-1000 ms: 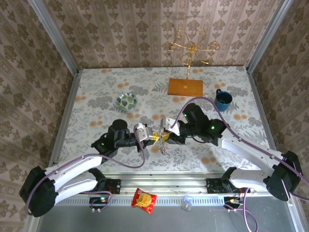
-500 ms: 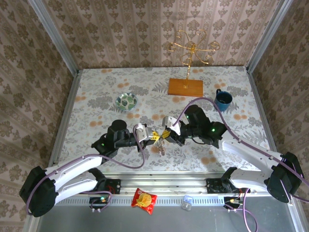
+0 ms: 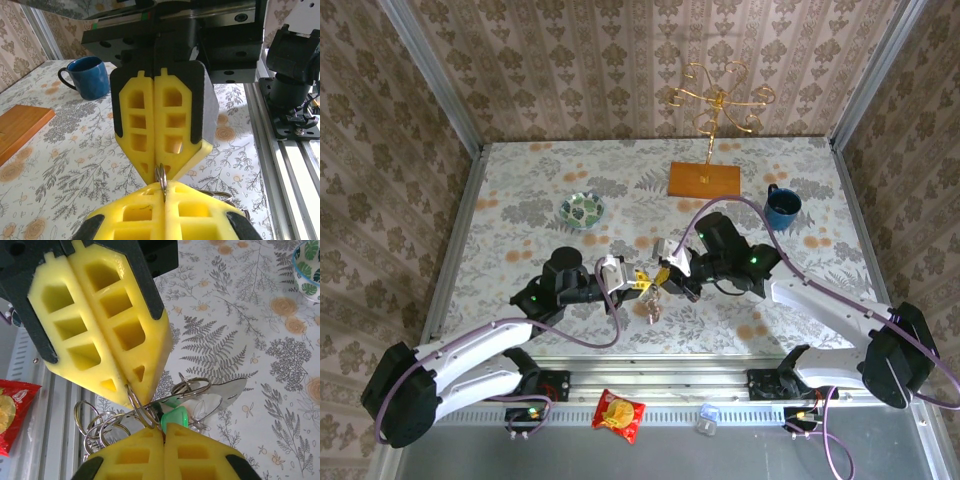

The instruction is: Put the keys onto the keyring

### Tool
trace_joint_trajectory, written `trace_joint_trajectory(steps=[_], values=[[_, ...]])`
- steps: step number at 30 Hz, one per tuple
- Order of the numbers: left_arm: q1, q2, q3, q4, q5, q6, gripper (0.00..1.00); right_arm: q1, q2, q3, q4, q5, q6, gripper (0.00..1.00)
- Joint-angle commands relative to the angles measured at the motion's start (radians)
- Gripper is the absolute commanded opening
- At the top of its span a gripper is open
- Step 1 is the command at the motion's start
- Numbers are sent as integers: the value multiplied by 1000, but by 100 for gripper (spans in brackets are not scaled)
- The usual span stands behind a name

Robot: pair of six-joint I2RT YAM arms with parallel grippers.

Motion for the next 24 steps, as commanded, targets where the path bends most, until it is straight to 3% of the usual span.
trace_joint_trajectory(steps=[1,5,11,21,24], values=[[-5,-4,-20,80,63,9,0,-8,-24,7,37,-44,22,19],[-6,-6,-42,121,56,-15,0,-11,-84,-55,118,-47,12,26],[-7,6,-67,205,50,-58,0,-10,-79,-72,161,-77,30,25],[-7,15,-76,249,45,-73,0,-9,-44,-75,189,-95,30,18],[-7,20,-76,258,44,-78,0,-10,-31,-67,192,-106,25,5]])
